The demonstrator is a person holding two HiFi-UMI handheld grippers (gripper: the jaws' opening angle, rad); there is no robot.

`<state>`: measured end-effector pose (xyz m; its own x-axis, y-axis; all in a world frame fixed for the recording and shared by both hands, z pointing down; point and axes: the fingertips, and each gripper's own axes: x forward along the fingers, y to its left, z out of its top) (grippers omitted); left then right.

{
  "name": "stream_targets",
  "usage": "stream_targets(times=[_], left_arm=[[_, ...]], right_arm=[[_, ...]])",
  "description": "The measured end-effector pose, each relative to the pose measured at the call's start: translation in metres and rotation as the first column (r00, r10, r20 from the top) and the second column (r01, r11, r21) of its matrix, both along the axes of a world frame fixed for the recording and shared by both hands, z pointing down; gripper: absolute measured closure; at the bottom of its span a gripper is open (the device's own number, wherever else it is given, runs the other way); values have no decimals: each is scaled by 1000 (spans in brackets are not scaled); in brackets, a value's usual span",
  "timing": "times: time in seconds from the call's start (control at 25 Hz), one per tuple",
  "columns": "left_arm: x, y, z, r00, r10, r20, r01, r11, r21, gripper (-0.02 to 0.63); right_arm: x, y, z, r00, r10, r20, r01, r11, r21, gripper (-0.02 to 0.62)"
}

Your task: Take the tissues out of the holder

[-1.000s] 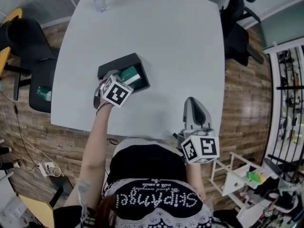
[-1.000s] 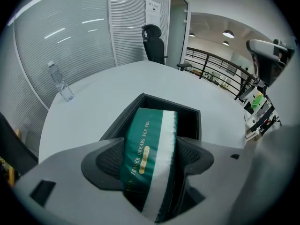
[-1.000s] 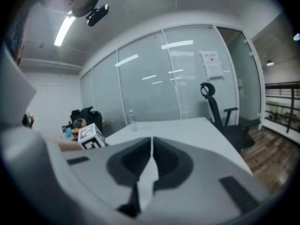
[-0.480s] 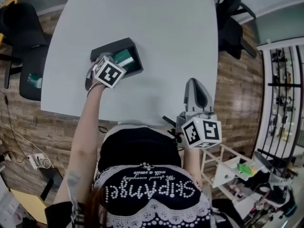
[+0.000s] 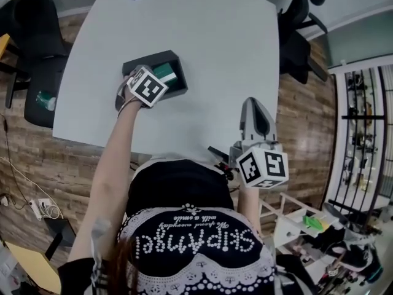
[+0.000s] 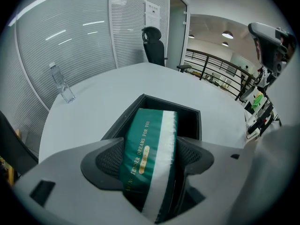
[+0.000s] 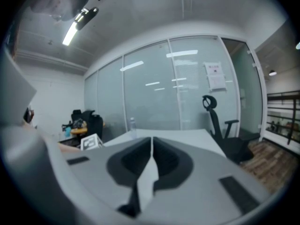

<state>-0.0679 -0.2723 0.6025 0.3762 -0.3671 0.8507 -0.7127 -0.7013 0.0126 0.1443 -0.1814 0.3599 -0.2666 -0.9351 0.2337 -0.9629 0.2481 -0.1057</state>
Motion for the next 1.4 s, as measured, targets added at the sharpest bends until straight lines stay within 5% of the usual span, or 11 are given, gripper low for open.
stream_targets(times=[0.48, 1.04, 1.4], left_arm=[[-4, -6, -4, 1000, 4, -3, -4, 999, 48, 241], [-5, 3, -4, 1000, 18, 6, -18, 1000, 17, 250], [-5, 5, -35, 1000, -4, -11, 5, 993, 116, 255]], right_arm=[[1, 12, -1, 1000, 20, -3, -20, 1000, 9, 560], [13, 9, -8, 999, 35, -4, -34, 999, 30, 560], [13, 6, -7, 1000, 23, 6, -23, 999, 35, 560]])
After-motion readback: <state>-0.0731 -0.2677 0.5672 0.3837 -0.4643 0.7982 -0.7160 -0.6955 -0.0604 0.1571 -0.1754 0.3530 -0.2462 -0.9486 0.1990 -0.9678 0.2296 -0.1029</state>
